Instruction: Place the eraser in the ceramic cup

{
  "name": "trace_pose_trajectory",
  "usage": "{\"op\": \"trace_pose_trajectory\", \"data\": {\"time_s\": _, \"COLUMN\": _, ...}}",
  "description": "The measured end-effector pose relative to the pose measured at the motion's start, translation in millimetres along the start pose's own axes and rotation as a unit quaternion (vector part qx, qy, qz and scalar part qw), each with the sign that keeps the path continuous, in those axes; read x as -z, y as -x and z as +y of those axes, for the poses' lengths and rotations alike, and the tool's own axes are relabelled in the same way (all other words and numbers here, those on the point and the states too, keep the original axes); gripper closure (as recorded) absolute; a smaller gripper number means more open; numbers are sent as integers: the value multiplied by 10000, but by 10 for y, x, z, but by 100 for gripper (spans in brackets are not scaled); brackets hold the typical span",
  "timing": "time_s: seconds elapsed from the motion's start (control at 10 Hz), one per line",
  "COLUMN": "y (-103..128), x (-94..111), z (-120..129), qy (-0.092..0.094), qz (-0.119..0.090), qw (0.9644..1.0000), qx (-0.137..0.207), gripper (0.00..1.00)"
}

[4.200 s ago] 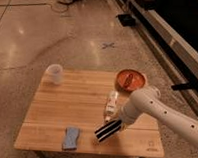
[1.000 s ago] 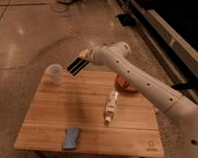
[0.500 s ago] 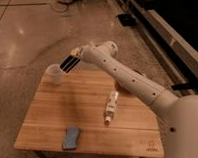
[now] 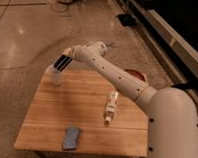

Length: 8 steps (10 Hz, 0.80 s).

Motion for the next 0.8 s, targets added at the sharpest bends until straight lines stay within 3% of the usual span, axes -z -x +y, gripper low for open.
{"op": "trace_pose_trajectory", "data": {"time_s": 0.8, "y": -35, "x": -335, "z": -91, "qy": 22, "qz": 147, "qw": 9986, "qx": 503, "gripper": 100}}
